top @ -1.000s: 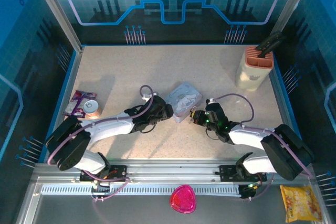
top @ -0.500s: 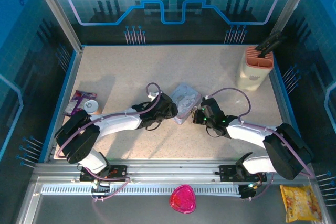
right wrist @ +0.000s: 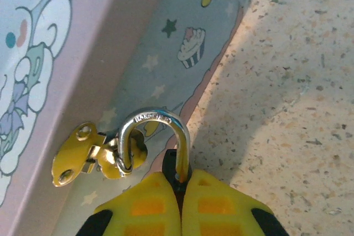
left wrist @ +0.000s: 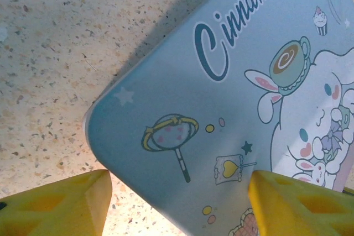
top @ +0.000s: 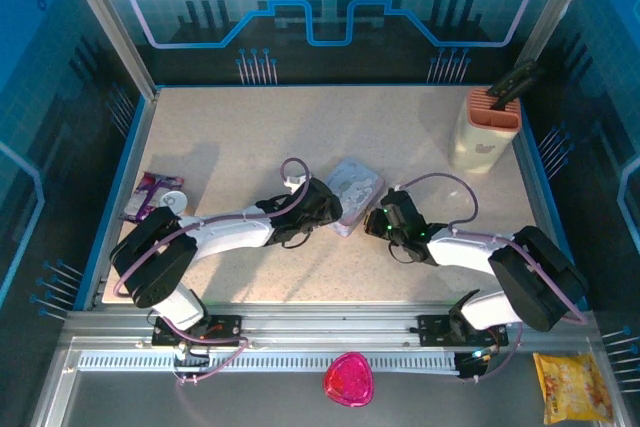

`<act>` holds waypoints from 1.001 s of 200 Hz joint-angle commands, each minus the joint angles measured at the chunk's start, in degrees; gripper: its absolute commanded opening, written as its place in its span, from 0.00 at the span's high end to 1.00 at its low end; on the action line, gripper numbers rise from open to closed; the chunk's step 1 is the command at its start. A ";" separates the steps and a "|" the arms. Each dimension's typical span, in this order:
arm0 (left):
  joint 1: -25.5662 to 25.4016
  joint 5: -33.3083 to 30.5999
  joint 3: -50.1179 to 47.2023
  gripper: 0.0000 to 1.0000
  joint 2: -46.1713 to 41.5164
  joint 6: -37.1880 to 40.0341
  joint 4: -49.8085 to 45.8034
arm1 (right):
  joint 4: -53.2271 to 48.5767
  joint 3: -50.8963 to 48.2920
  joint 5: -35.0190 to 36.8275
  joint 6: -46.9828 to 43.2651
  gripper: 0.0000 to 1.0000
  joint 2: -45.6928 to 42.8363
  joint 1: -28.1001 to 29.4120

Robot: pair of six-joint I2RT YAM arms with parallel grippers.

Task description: Unlock a padlock with a key

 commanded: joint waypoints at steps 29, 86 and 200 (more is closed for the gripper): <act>-0.71 -2.33 -1.96 0.33 0.67 -1.01 -2.71 | 9.18 -2.81 -2.37 9.90 1.00 -3.88 -1.14; -0.70 -2.01 -1.38 0.33 1.71 -0.83 -2.31 | 10.10 -4.41 -1.28 13.37 1.00 -5.46 -2.56; -0.63 -1.26 -0.46 0.33 3.66 -0.97 -2.75 | 0.12 1.31 0.22 0.76 1.00 0.99 -3.72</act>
